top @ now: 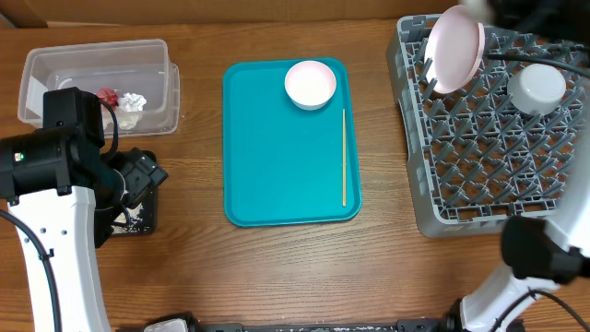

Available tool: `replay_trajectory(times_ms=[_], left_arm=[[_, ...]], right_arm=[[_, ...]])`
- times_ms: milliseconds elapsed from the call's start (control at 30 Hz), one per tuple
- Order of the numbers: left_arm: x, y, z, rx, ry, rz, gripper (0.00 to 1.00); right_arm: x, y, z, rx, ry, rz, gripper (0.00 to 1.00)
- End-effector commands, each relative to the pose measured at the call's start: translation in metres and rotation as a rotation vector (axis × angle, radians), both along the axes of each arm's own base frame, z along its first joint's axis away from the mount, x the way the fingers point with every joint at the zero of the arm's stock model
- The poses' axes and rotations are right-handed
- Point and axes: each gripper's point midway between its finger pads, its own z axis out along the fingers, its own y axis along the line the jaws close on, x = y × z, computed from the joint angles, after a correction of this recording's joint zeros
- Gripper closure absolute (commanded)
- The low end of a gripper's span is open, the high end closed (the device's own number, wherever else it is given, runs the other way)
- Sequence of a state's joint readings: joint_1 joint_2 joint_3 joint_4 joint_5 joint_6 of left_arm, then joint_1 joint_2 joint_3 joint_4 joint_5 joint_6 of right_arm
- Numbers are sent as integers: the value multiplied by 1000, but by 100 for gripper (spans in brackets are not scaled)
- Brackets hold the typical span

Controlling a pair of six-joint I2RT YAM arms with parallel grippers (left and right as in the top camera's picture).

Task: Sort waste into correct bins and load items into the dishwasher
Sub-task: 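Lift the white cup and carry it right to the rack, then lower the cup into the rack and open the right gripper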

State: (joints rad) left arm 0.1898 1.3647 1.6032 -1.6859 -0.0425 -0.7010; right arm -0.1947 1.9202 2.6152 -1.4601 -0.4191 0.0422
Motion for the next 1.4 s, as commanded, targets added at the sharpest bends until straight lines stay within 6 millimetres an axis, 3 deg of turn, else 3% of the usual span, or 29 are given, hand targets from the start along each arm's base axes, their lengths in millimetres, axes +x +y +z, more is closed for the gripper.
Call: replay_trajectory(times_ms=[0,133,267,567,633,767,1133,1367], left_arm=[[0,3,-1,15,9,7,0],[0,3,-1,15,9,7,0],[0,3,-1,15,9,7,0],[0,3,-1,15,9,7,0],[0,3,-1,15,9,7,0],[0,3,-1,15,9,7,0],[0,3,-1,15,9,7,0],[0,3,-1,15,9,7,0]], right_arm=[[-8,-8,1,169,-9,119,96],[-15,-38,-8,301,-38,191,96],[-20,-53,-23,435,-91,293,96],[-17,-82,-75,636,-312,458,96],[-17,-89,-95,639,-328,457,96],[-16,-97,-133,628,-339,446,96],[-2,-110,-207,706,-231,372,96],[1,-118,-232,785,-170,326,96]])
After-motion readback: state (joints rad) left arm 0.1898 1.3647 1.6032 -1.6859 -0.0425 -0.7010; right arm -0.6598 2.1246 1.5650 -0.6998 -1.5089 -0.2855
